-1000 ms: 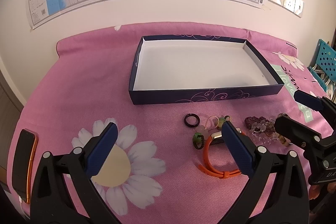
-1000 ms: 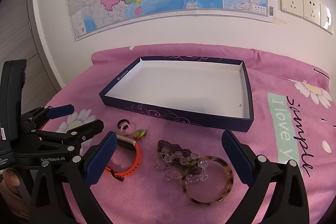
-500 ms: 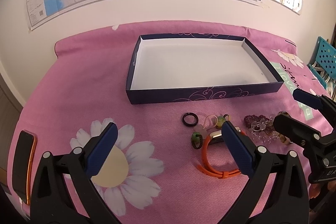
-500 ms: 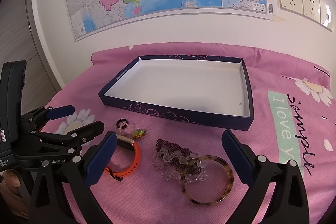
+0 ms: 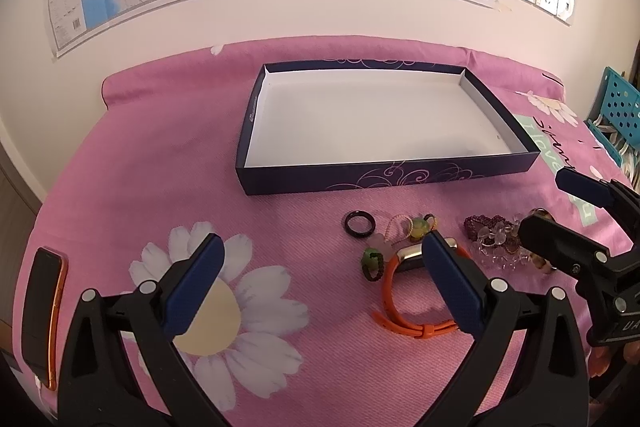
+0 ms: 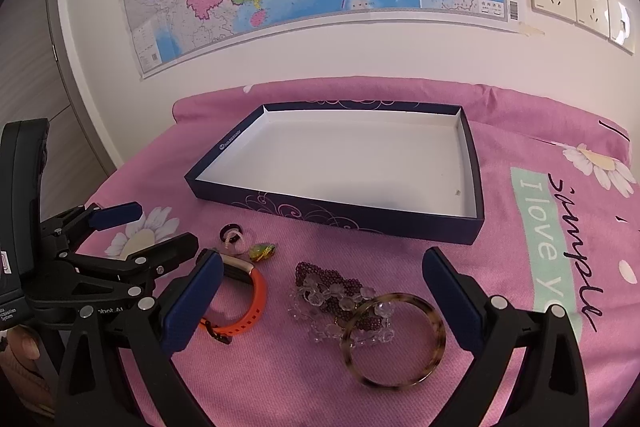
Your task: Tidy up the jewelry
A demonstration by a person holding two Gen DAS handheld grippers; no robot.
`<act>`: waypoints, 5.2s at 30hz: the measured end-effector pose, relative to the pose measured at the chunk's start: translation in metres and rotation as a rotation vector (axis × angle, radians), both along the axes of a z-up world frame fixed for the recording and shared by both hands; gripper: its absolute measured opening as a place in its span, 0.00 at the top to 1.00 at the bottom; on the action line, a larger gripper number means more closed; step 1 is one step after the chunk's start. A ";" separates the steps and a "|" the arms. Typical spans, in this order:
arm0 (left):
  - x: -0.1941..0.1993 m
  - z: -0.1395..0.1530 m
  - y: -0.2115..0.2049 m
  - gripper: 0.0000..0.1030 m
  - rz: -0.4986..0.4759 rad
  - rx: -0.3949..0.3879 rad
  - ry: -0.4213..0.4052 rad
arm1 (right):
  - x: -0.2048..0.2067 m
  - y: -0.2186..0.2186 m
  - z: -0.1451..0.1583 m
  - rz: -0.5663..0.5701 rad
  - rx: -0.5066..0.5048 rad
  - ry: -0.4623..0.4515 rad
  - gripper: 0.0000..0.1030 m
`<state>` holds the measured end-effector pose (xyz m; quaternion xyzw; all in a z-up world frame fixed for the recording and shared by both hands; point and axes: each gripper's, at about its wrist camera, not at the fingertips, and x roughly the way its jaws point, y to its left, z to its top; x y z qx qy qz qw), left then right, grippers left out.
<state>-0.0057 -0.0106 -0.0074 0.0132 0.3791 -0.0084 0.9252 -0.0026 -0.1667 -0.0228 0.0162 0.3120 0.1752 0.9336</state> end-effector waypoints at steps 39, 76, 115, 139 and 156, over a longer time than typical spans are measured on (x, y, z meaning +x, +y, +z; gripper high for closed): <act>-0.002 -0.003 -0.005 0.05 -0.008 0.006 0.007 | 0.001 -0.001 -0.002 -0.003 0.012 0.007 0.06; -0.001 -0.009 -0.008 0.05 -0.055 0.006 0.029 | 0.002 -0.007 -0.002 -0.005 0.020 0.016 0.06; 0.000 -0.030 -0.014 0.88 -0.237 -0.095 0.170 | 0.012 -0.068 -0.037 -0.028 -0.023 0.195 0.95; 0.023 0.027 0.029 0.93 -0.206 -0.197 0.054 | 0.048 -0.067 0.020 0.045 0.093 0.063 0.94; 0.145 0.041 0.020 0.93 -0.159 -0.088 0.041 | 0.168 -0.041 0.022 0.000 0.004 0.089 0.94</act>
